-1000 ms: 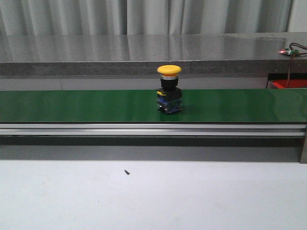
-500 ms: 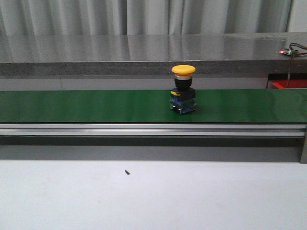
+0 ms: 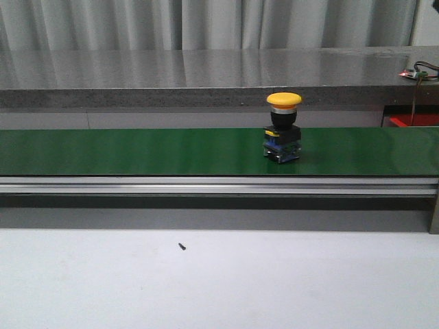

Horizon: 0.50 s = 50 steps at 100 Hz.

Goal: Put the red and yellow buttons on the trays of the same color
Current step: 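Lower the right gripper onto the second yellow button and grasp it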

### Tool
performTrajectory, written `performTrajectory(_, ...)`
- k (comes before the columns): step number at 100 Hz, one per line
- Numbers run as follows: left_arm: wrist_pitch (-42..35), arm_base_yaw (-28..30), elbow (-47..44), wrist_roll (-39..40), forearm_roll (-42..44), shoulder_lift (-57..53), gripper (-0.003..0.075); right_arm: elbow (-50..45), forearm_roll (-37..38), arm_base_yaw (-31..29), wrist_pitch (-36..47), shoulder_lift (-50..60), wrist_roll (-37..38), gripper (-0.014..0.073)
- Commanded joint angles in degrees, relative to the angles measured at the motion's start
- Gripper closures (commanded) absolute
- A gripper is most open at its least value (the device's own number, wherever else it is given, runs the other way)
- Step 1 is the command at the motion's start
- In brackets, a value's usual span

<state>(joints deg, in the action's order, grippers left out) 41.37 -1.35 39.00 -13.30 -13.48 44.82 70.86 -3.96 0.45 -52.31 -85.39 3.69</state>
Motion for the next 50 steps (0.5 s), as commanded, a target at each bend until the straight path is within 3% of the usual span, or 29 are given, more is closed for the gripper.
performTrajectory(1, -3.38, -0.43, 1.57, 0.18, -1.08, -0.43, 0.0740, 1.04, -0.97, 3.05, 1.79, 2.43, -0.39, 0.0013)
performTrajectory(50, -3.38, -0.43, 1.57, 0.18, -1.08, -0.43, 0.0740, 7.90, -2.24, 14.91, -1.98, 1.07, -1.45, 0.0013)
